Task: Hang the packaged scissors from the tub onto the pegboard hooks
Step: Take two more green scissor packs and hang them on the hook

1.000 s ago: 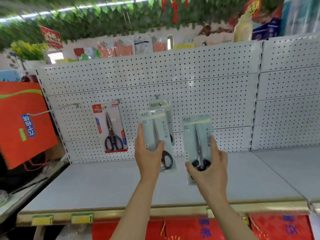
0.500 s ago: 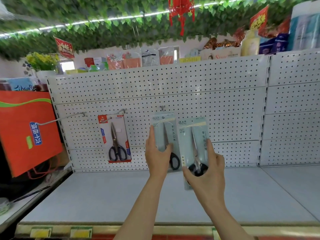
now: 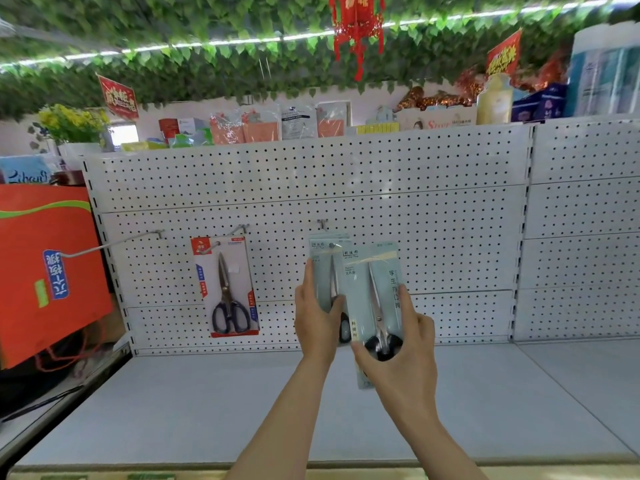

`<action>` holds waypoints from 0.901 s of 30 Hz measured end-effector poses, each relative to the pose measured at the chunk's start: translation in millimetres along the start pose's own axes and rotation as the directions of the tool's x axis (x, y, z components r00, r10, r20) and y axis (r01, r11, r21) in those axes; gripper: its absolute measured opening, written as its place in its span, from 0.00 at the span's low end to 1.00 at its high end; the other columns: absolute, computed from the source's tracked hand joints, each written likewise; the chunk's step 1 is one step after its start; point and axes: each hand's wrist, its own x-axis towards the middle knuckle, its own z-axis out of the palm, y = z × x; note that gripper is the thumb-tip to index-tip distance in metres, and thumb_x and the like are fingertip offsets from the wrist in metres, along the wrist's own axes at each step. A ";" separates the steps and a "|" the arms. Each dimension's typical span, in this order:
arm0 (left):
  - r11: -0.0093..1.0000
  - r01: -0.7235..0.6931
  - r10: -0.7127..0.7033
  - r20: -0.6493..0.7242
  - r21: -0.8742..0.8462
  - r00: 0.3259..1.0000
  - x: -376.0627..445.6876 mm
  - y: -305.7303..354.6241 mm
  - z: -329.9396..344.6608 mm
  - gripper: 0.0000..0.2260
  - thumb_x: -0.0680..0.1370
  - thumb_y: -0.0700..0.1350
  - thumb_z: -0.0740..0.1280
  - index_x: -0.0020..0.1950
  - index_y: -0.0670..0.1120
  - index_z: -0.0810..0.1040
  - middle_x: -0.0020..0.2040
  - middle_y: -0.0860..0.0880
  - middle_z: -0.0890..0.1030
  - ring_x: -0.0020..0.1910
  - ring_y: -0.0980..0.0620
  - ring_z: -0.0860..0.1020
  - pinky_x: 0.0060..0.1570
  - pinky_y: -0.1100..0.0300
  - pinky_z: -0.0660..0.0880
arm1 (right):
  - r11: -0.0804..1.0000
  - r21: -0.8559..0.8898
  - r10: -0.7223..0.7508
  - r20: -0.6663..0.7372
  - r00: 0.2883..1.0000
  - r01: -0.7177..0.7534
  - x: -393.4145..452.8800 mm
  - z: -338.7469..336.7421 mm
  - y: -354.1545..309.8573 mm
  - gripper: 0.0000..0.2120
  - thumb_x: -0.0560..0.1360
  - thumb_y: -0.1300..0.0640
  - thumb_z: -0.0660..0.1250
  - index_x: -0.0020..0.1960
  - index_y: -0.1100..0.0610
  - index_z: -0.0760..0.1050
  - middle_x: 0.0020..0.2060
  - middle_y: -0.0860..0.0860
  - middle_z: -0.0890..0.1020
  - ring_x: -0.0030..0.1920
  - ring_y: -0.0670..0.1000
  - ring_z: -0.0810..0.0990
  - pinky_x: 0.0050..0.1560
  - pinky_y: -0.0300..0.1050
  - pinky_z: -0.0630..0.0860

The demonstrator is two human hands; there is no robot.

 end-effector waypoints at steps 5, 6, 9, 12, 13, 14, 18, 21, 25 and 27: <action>0.998 -0.016 0.014 0.026 0.063 1.000 7.0 -14.6 -5.1 0.30 0.78 0.55 0.64 0.76 0.67 0.54 0.60 0.55 0.69 0.46 0.61 0.76 0.40 0.61 0.73 | 0.999 -0.039 -0.007 0.027 1.000 0.008 9.5 17.8 -3.0 0.51 0.64 0.46 0.76 0.75 0.34 0.45 0.55 0.42 0.63 0.45 0.38 0.75 0.40 0.41 0.77; 0.998 -0.032 0.033 -0.008 0.051 0.999 9.7 -16.7 -9.3 0.27 0.79 0.57 0.62 0.76 0.66 0.56 0.60 0.55 0.69 0.50 0.59 0.76 0.44 0.59 0.75 | 0.999 -0.048 -0.010 0.029 1.000 0.012 12.5 22.5 -2.8 0.51 0.64 0.45 0.75 0.75 0.35 0.45 0.55 0.42 0.63 0.45 0.39 0.75 0.39 0.41 0.77; 0.993 -0.112 0.114 -0.137 0.025 0.984 23.7 -11.9 -27.1 0.20 0.82 0.53 0.60 0.74 0.61 0.64 0.62 0.54 0.69 0.55 0.60 0.74 0.54 0.66 0.75 | 0.997 -0.073 -0.012 0.038 0.999 0.014 21.8 38.4 -1.6 0.51 0.64 0.45 0.75 0.75 0.37 0.45 0.54 0.42 0.63 0.44 0.41 0.75 0.37 0.39 0.74; 0.983 -0.182 0.180 -0.058 -0.028 0.982 38.1 11.1 -42.3 0.19 0.82 0.53 0.61 0.73 0.61 0.66 0.62 0.56 0.68 0.54 0.66 0.74 0.47 0.78 0.69 | 0.997 -0.071 -0.003 0.043 0.999 0.006 29.1 54.4 -1.4 0.50 0.64 0.45 0.75 0.75 0.37 0.46 0.55 0.43 0.63 0.44 0.43 0.76 0.37 0.39 0.74; 0.982 -0.187 0.187 0.009 -0.027 0.982 42.5 17.3 -43.5 0.20 0.81 0.54 0.63 0.72 0.62 0.66 0.62 0.57 0.68 0.54 0.65 0.74 0.46 0.76 0.70 | 0.998 -0.064 0.003 0.042 0.999 0.000 30.7 59.5 -1.0 0.50 0.64 0.45 0.75 0.75 0.37 0.46 0.55 0.44 0.64 0.44 0.43 0.76 0.38 0.40 0.76; 0.982 -0.186 0.187 0.073 -0.016 0.980 46.1 22.5 -43.4 0.22 0.79 0.55 0.65 0.73 0.62 0.66 0.63 0.59 0.67 0.54 0.64 0.75 0.46 0.72 0.72 | 0.998 -0.059 0.012 0.042 0.999 -0.010 31.9 64.1 -0.2 0.50 0.64 0.45 0.75 0.75 0.37 0.46 0.55 0.44 0.64 0.44 0.44 0.77 0.39 0.42 0.77; 0.966 -0.222 0.194 0.195 0.132 0.961 56.3 26.6 -35.7 0.30 0.74 0.56 0.71 0.74 0.60 0.66 0.64 0.61 0.65 0.55 0.59 0.74 0.49 0.58 0.78 | 0.998 -0.042 0.051 0.029 0.998 -0.050 35.7 77.1 5.2 0.50 0.64 0.44 0.76 0.75 0.36 0.46 0.55 0.44 0.64 0.45 0.44 0.78 0.40 0.45 0.79; 0.949 -0.243 0.207 0.186 0.202 0.961 62.7 22.8 -29.3 0.28 0.73 0.51 0.73 0.72 0.56 0.69 0.66 0.60 0.65 0.57 0.59 0.72 0.53 0.56 0.78 | 0.998 -0.037 0.058 0.017 0.998 -0.057 39.4 84.0 9.9 0.50 0.64 0.44 0.76 0.75 0.36 0.46 0.55 0.44 0.64 0.44 0.45 0.78 0.40 0.47 0.80; 0.930 -0.266 0.226 0.177 0.253 0.958 69.0 13.6 -22.0 0.28 0.73 0.48 0.74 0.71 0.54 0.70 0.68 0.57 0.65 0.62 0.59 0.68 0.53 0.59 0.75 | 0.998 -0.032 0.063 0.007 0.998 -0.062 44.3 98.2 17.6 0.50 0.65 0.46 0.76 0.74 0.35 0.44 0.55 0.45 0.64 0.49 0.47 0.77 0.40 0.49 0.80; 0.922 -0.278 0.235 0.180 0.270 0.955 72.3 9.1 -19.7 0.29 0.73 0.47 0.74 0.72 0.55 0.69 0.68 0.57 0.64 0.62 0.58 0.68 0.53 0.58 0.75 | 0.999 -0.019 0.051 -0.007 0.999 -0.051 48.0 106.1 21.5 0.50 0.65 0.48 0.76 0.74 0.36 0.46 0.56 0.45 0.65 0.55 0.48 0.72 0.41 0.46 0.79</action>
